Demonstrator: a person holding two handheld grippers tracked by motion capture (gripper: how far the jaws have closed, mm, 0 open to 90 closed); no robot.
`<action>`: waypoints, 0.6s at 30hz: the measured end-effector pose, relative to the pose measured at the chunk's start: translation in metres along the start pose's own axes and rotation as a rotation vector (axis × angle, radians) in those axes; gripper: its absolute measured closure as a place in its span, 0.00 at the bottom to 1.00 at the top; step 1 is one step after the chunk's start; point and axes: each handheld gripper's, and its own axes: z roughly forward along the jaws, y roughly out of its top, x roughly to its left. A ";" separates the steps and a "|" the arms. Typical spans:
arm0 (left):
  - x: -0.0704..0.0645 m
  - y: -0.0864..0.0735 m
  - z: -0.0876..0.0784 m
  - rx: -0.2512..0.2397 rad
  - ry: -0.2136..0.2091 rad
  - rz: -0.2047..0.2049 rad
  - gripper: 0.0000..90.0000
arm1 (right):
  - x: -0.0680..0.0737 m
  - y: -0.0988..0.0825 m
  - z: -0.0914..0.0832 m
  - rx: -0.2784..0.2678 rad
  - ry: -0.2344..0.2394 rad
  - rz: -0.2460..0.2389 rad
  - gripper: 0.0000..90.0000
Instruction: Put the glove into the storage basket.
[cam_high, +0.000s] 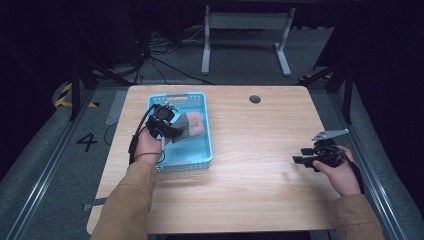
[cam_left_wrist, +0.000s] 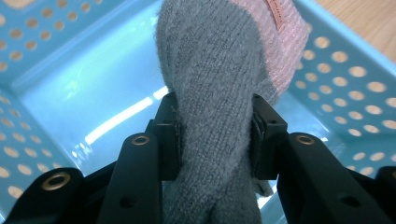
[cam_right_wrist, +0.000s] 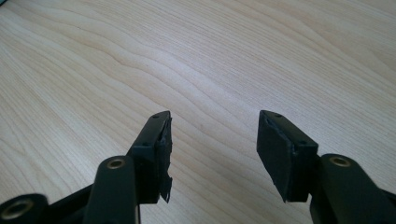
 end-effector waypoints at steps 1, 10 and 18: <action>0.001 0.000 0.002 0.008 -0.003 0.004 0.70 | 0.000 0.000 0.000 0.001 -0.001 -0.001 0.50; 0.003 0.003 0.017 0.079 0.013 0.013 0.70 | -0.001 -0.007 -0.002 0.014 -0.008 0.011 0.50; 0.006 0.003 0.032 0.126 -0.019 -0.008 0.69 | -0.002 -0.012 -0.003 0.021 -0.015 0.020 0.50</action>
